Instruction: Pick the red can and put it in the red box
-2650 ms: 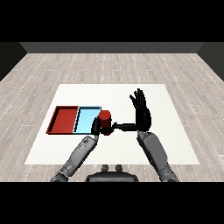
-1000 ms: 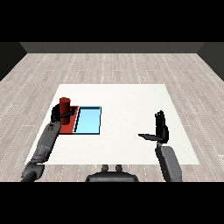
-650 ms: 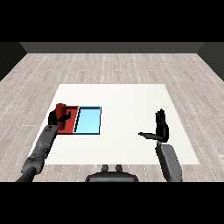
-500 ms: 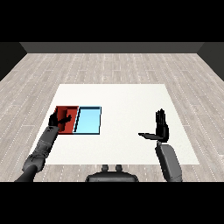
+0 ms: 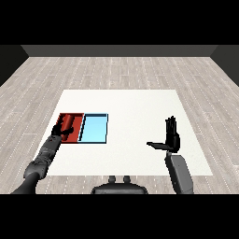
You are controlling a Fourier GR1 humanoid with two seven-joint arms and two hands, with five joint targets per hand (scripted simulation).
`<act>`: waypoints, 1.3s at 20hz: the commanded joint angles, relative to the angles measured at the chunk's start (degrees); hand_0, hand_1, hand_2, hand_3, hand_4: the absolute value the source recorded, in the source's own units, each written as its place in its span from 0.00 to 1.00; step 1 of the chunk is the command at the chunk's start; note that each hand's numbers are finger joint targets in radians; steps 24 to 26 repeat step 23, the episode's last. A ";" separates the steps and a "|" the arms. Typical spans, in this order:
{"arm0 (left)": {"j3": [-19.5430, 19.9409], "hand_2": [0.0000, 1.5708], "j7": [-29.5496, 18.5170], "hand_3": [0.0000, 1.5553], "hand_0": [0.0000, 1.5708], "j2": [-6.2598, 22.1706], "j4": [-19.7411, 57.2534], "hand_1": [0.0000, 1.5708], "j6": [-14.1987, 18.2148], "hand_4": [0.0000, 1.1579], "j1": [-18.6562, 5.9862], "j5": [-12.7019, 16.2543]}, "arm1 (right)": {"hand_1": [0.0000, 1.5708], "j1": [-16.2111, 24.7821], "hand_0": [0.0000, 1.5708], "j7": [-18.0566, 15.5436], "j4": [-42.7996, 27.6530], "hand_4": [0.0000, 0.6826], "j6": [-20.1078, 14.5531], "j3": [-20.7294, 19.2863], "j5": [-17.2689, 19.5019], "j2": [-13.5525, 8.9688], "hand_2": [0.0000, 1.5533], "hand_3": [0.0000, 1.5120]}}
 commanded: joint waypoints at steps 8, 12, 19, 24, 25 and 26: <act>-2.72 0.00 7.94 0.00 0.00 -1.45 5.15 0.00 -1.21 0.00 -2.37 -3.59 | 0.00 2.17 0.00 -2.42 -1.81 0.00 0.75 1.62 0.55 2.36 0.00 0.00; 2.15 0.00 1.23 0.00 0.00 -0.06 0.71 0.00 2.27 0.00 -1.43 1.17 | 0.00 4.07 0.00 -4.31 -2.88 0.00 3.68 1.03 -0.36 0.86 0.00 0.00; 15.63 0.00 -24.87 0.00 0.00 -2.76 -15.67 0.00 -3.55 0.00 0.11 15.63 | 0.00 1.51 0.00 -1.03 -2.95 0.00 3.99 0.20 -2.07 0.36 0.00 0.00; 14.86 0.00 -33.69 0.00 0.00 -6.66 -24.32 0.00 -10.66 0.00 4.31 17.51 | 0.00 1.34 0.00 -1.23 -3.01 0.00 4.13 1.15 -1.62 1.06 0.00 0.00; 14.86 0.00 -33.69 0.00 0.00 -6.66 -24.32 0.00 -10.66 0.00 4.31 17.51 | 0.00 1.34 0.00 -1.23 -3.01 0.00 4.13 1.15 -1.62 1.06 0.00 0.00; 14.86 0.00 -33.69 0.00 0.00 -6.66 -24.32 0.00 -10.66 0.00 4.31 17.51 | 0.00 1.34 0.00 -1.23 -3.01 0.00 4.13 1.15 -1.62 1.06 0.00 0.00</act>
